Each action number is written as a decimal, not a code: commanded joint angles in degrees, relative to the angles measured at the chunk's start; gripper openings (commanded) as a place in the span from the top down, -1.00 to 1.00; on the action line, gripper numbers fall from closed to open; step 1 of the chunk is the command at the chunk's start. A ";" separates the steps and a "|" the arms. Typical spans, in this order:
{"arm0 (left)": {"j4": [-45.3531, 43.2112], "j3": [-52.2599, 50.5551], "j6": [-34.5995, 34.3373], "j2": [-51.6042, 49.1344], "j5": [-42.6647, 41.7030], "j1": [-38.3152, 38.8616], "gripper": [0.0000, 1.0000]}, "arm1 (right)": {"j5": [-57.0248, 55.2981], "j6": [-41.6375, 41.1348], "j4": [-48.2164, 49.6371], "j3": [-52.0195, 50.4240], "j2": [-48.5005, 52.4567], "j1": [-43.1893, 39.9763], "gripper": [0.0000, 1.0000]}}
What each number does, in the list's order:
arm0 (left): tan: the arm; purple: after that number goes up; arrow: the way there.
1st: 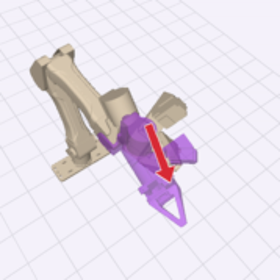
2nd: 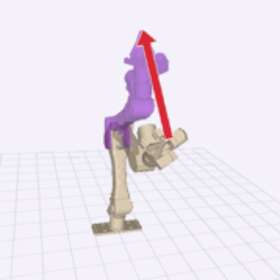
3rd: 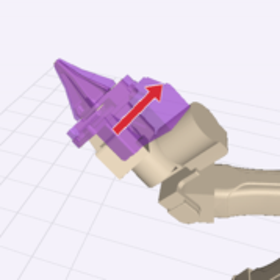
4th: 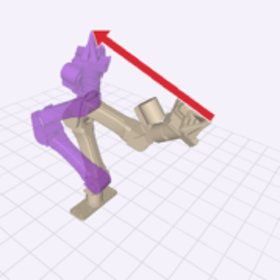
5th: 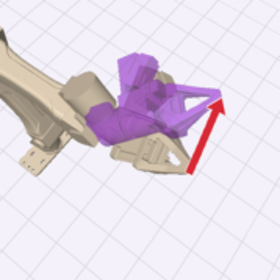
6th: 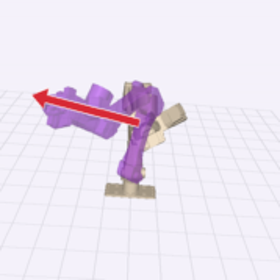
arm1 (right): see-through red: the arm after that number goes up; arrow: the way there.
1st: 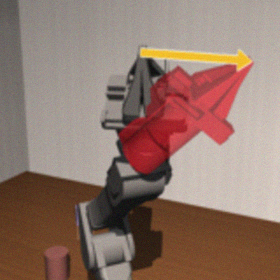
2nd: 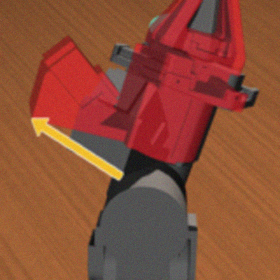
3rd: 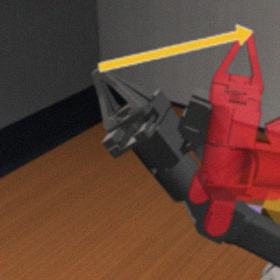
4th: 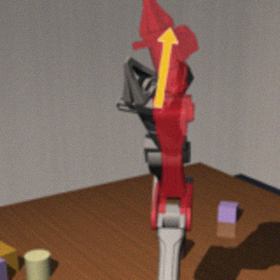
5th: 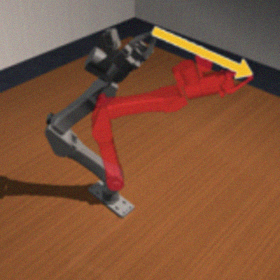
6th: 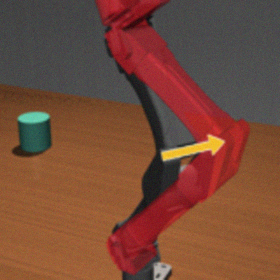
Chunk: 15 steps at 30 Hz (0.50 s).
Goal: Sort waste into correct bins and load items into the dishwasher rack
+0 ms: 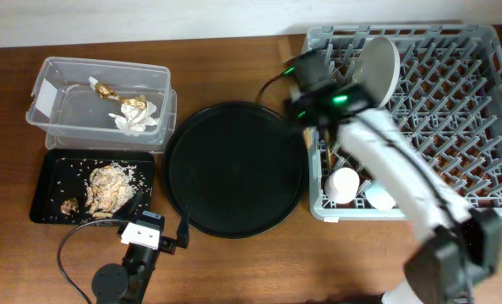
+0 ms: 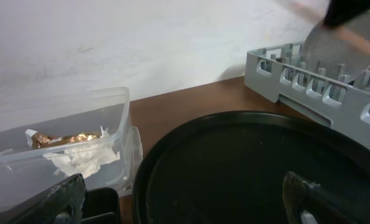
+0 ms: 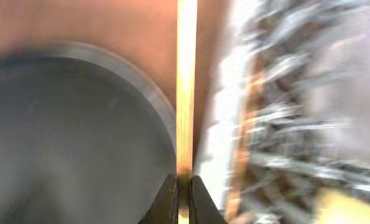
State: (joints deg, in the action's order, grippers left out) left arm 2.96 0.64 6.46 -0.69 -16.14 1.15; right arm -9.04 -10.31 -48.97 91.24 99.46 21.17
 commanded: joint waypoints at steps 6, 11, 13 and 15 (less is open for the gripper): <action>0.33 -0.11 0.52 0.22 -0.63 -0.15 -0.99 | 3.96 -1.14 -2.29 -0.55 9.46 -7.98 0.21; 0.33 -0.11 0.52 0.22 -0.63 -0.15 -0.99 | 4.52 -1.27 -9.81 3.21 -11.89 -1.49 0.06; 0.33 -0.11 0.52 0.22 -0.63 -0.15 -0.99 | 4.52 0.85 -11.32 3.21 -23.56 7.19 -0.22; 0.33 -0.11 0.52 0.22 -0.63 -0.15 -0.99 | 4.55 0.83 -11.91 3.21 -30.91 14.14 -0.97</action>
State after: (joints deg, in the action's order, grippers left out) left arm 2.96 0.64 6.46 -0.69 -16.14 1.15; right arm -4.16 -10.24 -60.27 94.15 74.26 30.26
